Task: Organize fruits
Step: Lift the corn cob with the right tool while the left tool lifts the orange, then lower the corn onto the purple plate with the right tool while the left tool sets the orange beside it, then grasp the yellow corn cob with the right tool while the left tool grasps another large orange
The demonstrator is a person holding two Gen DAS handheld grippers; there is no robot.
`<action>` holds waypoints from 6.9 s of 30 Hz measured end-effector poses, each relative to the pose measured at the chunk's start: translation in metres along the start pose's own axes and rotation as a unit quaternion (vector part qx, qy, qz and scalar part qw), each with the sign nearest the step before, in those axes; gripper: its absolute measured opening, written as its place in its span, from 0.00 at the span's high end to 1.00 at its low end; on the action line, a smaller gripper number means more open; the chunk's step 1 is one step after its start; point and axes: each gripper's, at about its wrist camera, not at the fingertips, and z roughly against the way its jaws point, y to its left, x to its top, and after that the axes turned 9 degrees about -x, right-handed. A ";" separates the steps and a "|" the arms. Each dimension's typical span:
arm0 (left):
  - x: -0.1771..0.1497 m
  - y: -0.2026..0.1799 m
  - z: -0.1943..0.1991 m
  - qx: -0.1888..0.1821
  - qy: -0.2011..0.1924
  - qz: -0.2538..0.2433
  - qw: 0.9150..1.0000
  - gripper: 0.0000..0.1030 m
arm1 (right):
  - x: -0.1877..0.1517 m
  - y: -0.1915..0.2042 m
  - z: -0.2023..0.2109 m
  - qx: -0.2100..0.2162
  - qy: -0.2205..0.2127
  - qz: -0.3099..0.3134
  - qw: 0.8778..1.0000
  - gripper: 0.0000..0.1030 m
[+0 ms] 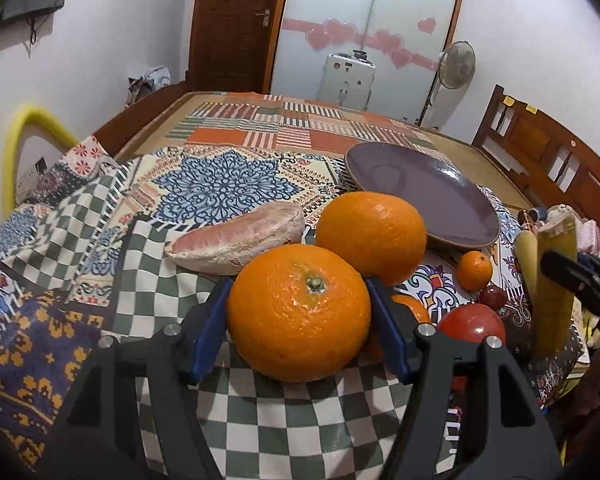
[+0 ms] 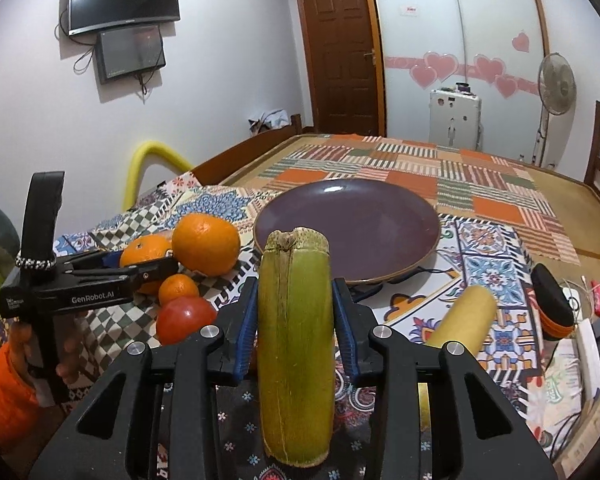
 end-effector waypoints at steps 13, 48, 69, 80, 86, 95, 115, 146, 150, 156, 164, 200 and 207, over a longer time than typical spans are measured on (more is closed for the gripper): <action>0.009 -0.018 0.038 0.023 -0.032 -0.019 0.999 0.36 | 0.008 -0.014 0.026 -0.008 -0.029 -0.016 0.999 0.68; 0.090 -0.086 -0.009 -0.006 -0.046 -0.083 0.995 0.36 | 0.049 -0.058 0.000 -0.064 -0.057 -0.018 0.996 0.68; 0.110 -0.096 -0.079 0.010 0.064 -0.110 0.992 0.36 | 0.064 -0.057 -0.038 -0.060 -0.006 0.013 0.998 0.68; 0.125 -0.087 -0.106 0.013 0.100 -0.076 0.992 0.36 | 0.087 -0.056 -0.071 -0.050 0.037 0.026 0.998 0.68; 0.132 -0.081 -0.125 0.021 0.121 -0.065 0.990 0.36 | 0.092 -0.064 -0.095 -0.040 0.077 0.014 0.996 0.68; 0.136 -0.069 -0.147 0.008 0.150 -0.025 0.988 0.36 | 0.092 -0.055 -0.130 -0.043 0.132 0.027 0.990 0.68; 0.139 -0.066 -0.152 -0.005 0.165 -0.002 0.986 0.35 | 0.094 -0.053 -0.129 -0.054 0.146 0.026 0.987 0.62; 0.100 -0.094 0.032 -0.009 0.014 -0.078 0.997 0.35 | 0.065 -0.030 0.025 -0.103 0.019 0.025 0.994 0.46; 0.082 -0.085 0.039 -0.009 0.021 -0.075 0.997 0.35 | 0.047 -0.032 0.032 -0.108 0.027 0.016 0.994 0.46; 0.059 -0.072 0.041 -0.002 0.035 -0.089 0.995 0.35 | 0.017 -0.036 0.029 -0.133 0.048 0.008 0.990 0.45; 0.035 -0.047 0.027 0.001 0.059 -0.081 0.995 0.34 | -0.020 -0.042 0.007 -0.149 0.084 -0.003 0.985 0.45; 0.036 -0.034 -0.034 -0.012 0.077 -0.057 0.995 0.14 | -0.033 -0.058 0.012 -0.104 0.122 -0.005 0.987 0.67; 0.037 -0.039 -0.037 -0.010 0.072 -0.073 0.995 0.16 | -0.014 -0.064 -0.015 -0.103 0.119 -0.007 0.987 0.64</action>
